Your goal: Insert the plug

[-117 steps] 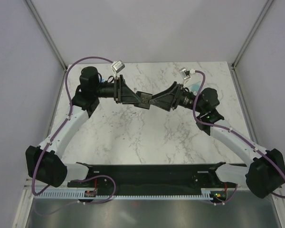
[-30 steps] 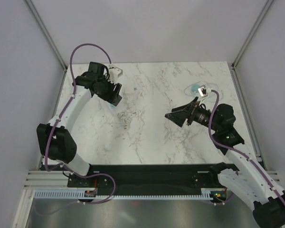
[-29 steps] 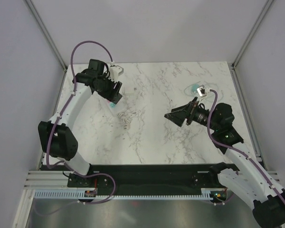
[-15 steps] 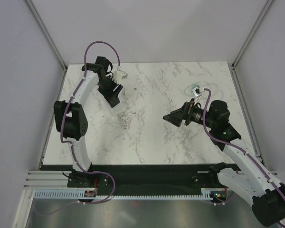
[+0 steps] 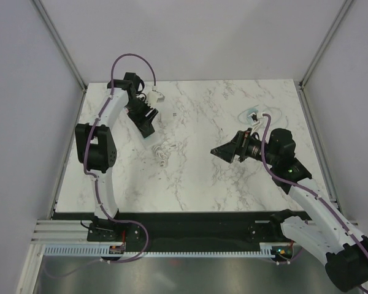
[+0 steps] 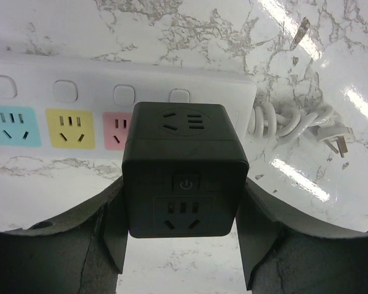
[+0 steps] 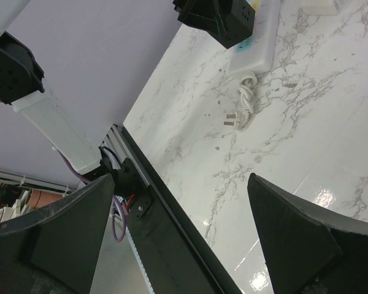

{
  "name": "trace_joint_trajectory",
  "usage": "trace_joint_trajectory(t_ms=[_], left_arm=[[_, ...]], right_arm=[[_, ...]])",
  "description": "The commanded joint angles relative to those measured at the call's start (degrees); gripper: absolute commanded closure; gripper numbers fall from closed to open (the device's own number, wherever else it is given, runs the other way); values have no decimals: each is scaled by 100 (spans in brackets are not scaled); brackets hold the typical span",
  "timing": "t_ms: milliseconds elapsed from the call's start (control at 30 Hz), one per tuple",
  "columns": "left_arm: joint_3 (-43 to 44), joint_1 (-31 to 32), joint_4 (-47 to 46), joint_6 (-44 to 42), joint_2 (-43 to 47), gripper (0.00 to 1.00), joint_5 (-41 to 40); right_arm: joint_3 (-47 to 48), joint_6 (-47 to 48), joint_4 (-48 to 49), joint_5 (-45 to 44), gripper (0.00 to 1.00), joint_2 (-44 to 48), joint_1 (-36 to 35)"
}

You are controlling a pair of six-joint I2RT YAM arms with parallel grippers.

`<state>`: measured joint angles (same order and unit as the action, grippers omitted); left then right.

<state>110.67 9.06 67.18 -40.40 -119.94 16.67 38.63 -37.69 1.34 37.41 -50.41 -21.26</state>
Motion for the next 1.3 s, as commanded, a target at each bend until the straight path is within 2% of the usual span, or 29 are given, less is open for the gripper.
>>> trace_joint_trajectory(t_ms=[0, 67, 167, 300, 467, 867, 1067, 1167, 1267], left_arm=[[262, -9, 41, -275, -91, 98, 329], [104, -18, 24, -310, -65, 98, 135], [-150, -53, -204, -319, 67, 98, 337], [-327, -53, -205, -284, 111, 98, -101], [-397, -53, -223, -249, 199, 98, -198], [-283, 34, -266, -258, 340, 98, -480], [234, -71, -434, -284, 165, 98, -796], [508, -97, -144, -407, 67, 98, -613], [403, -62, 41, -424, 111, 98, -174]], right_arm=[[250, 130, -38, -173, 2, 84, -19], [259, 122, -47, -155, 2, 40, -19], [224, 113, -29, -181, 2, 40, -19], [267, 122, -11, -225, 2, 5, -19], [294, 148, -11, -155, 2, -12, -19], [285, 192, -11, -164, 2, -56, -28], [285, 201, -29, -155, 2, -100, -45], [294, 183, -64, -102, 2, -153, -63], [285, 218, -64, -137, 2, -179, -72]])
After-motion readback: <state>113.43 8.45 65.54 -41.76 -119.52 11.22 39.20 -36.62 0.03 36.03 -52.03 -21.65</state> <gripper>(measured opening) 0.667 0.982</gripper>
